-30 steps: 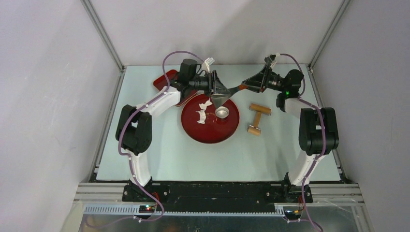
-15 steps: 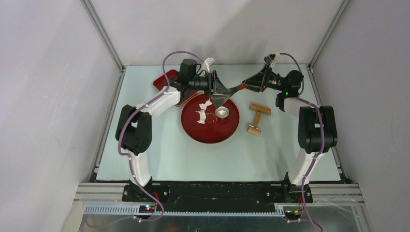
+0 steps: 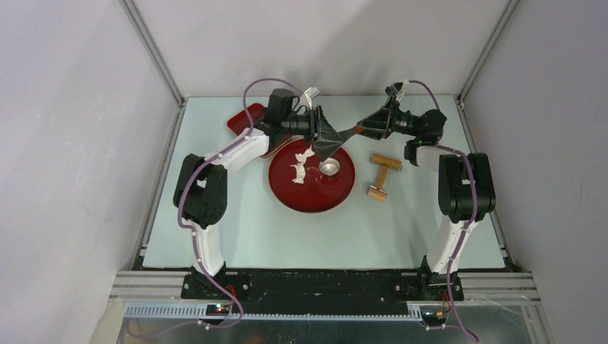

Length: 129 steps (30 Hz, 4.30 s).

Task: Roll out the dumpling wrappers from the dough
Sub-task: Pick up the spatula from the center of the board.

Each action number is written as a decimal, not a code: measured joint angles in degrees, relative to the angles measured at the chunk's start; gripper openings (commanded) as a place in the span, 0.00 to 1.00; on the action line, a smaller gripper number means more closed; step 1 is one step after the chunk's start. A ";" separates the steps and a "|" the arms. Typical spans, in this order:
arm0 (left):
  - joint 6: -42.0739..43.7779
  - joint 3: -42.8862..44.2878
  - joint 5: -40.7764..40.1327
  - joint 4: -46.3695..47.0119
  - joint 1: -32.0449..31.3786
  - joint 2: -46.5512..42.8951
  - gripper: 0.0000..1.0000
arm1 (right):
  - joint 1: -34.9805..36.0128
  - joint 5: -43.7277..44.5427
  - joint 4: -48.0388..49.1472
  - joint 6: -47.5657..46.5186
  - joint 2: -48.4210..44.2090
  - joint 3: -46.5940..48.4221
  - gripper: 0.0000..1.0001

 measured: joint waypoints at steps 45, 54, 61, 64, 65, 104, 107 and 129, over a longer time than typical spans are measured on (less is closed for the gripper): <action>0.07 -0.52 -3.72 -1.84 0.31 -0.17 0.00 | -1.29 6.58 -22.45 -15.61 -4.11 -4.37 0.00; 0.13 -0.52 -3.63 -1.33 0.31 -0.17 0.00 | -1.40 6.84 -20.83 -13.46 -4.11 -4.39 0.38; 0.50 -0.55 -3.80 -1.44 0.31 -0.17 0.00 | -1.36 7.61 -19.15 -9.20 -4.11 -4.39 0.44; 0.50 -0.55 -3.80 -1.40 0.24 -0.17 0.00 | -1.31 7.65 -18.84 -8.46 -4.11 -4.39 0.44; 0.50 -0.55 -3.78 -1.38 0.20 -0.17 0.00 | -1.31 7.65 -18.82 -8.20 -4.09 -4.39 0.44; 1.14 -1.01 -5.31 -3.76 -1.49 -0.15 0.00 | -0.52 9.90 -27.85 -16.00 -4.11 -4.26 0.45; 1.55 -1.01 -5.33 -4.09 -1.68 -0.11 0.00 | -0.52 9.90 -27.47 -15.74 -4.11 -4.26 0.37; 3.61 1.18 -3.78 -6.01 -0.02 0.39 0.84 | 0.07 9.44 -45.13 -35.58 -10.19 -1.38 0.00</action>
